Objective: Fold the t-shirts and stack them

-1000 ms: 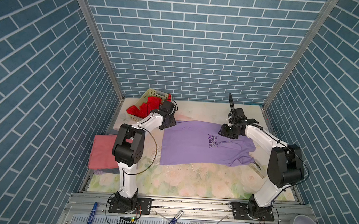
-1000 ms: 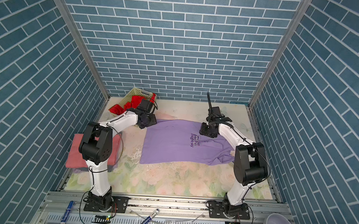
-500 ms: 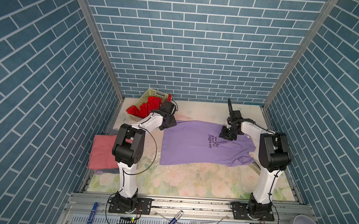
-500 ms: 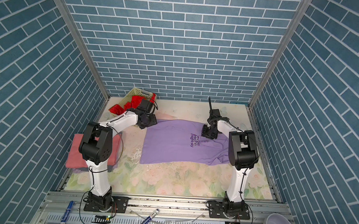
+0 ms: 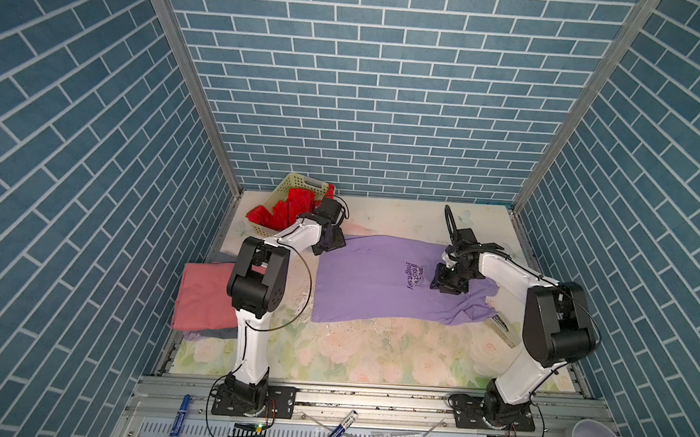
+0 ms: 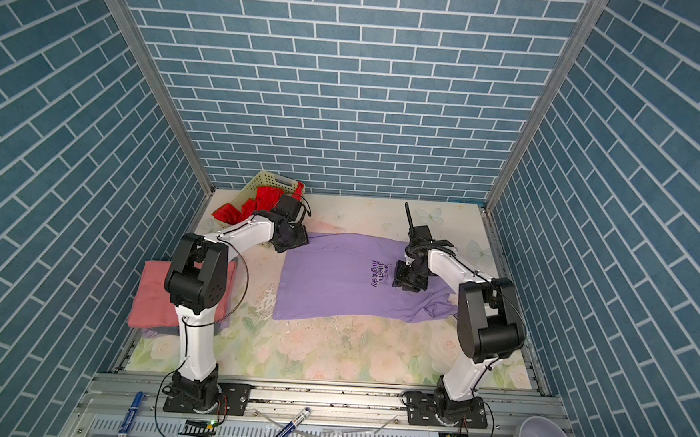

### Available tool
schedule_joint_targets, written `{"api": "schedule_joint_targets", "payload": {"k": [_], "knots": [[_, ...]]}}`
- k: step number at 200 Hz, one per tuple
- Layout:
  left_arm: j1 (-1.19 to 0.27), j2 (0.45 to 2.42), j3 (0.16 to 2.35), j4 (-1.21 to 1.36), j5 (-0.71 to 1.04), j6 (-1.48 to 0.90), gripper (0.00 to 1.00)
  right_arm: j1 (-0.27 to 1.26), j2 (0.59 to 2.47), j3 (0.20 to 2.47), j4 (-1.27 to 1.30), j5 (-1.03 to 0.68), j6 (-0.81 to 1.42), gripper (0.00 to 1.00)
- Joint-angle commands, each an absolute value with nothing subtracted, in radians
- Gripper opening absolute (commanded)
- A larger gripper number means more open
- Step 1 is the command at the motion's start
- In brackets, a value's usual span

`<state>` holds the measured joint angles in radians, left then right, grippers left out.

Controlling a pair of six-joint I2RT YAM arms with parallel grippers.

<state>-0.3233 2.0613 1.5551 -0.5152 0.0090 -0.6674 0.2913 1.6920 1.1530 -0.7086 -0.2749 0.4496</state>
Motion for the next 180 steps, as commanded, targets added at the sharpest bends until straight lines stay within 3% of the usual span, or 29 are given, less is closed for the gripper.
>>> {"api": "schedule_joint_targets", "payload": {"k": [1,55,180], "knots": [[-0.316,2.067,1.591,-0.531,0.027,-0.646,0.67,0.289,1.666,1.186,-0.788,-0.204,0.477,0.39],[-0.33,2.076,1.647,-0.528,0.069,-0.612,0.68,0.198,1.838,1.365,-0.646,-0.056,0.538,0.42],[-0.369,2.232,1.661,-0.572,0.096,-0.655,0.68,0.011,2.17,1.601,-0.655,-0.044,0.5,0.41]]}}
